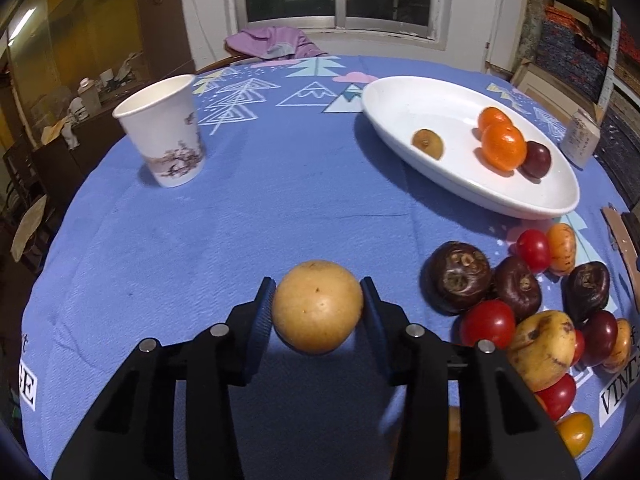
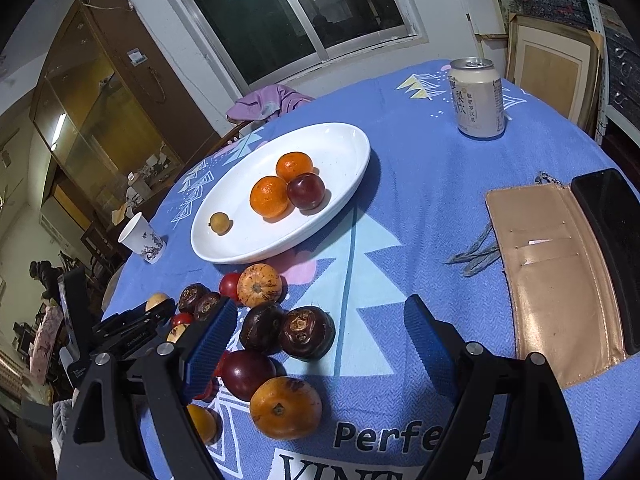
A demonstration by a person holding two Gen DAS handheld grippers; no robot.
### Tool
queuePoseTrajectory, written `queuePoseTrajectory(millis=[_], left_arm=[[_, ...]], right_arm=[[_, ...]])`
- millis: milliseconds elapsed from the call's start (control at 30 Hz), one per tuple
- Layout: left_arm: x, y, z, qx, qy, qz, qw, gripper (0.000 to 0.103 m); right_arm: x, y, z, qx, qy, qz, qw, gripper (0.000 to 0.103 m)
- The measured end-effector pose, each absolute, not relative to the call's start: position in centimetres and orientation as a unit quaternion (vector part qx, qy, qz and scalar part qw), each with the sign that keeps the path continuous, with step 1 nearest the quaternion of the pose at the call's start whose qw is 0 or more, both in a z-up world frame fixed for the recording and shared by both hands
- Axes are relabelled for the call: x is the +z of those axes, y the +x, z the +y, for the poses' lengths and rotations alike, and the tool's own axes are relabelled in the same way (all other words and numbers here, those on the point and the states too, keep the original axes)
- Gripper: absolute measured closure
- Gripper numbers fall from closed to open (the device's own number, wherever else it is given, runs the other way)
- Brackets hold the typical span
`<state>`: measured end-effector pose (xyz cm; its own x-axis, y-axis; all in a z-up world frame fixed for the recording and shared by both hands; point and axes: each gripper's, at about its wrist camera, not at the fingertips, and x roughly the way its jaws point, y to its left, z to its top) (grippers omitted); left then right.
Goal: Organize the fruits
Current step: 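Grasp an orange-brown persimmon with the right tool while the left tool holds the pale fruit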
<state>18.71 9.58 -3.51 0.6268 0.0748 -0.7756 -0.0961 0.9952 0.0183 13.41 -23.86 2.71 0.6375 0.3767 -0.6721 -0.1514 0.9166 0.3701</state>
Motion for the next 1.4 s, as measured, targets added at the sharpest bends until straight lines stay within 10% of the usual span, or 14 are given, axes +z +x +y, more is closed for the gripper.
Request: queuePoseTrajectory(millis=[433, 833, 1400], left_arm=[[-3.6, 18.7, 10.5, 0.066, -0.026, 0.43, 0.9, 0.06], [-3.8, 19.0, 10.4, 0.068, -0.025, 0.434, 0.898, 0.059], [-3.9, 18.8, 10.7, 0.064, -0.036, 0.433, 0.898, 0.058]], right_arm=[[1.3, 7.5, -20.2, 0.179, 0.029, 0.39, 0.903, 0.018], [-0.3, 8.0, -18.9, 0.166, -0.014, 0.417, 0.893, 0.055], [-0.1, 8.6, -19.9, 0.171, 0.023, 0.419, 0.891, 0.057]])
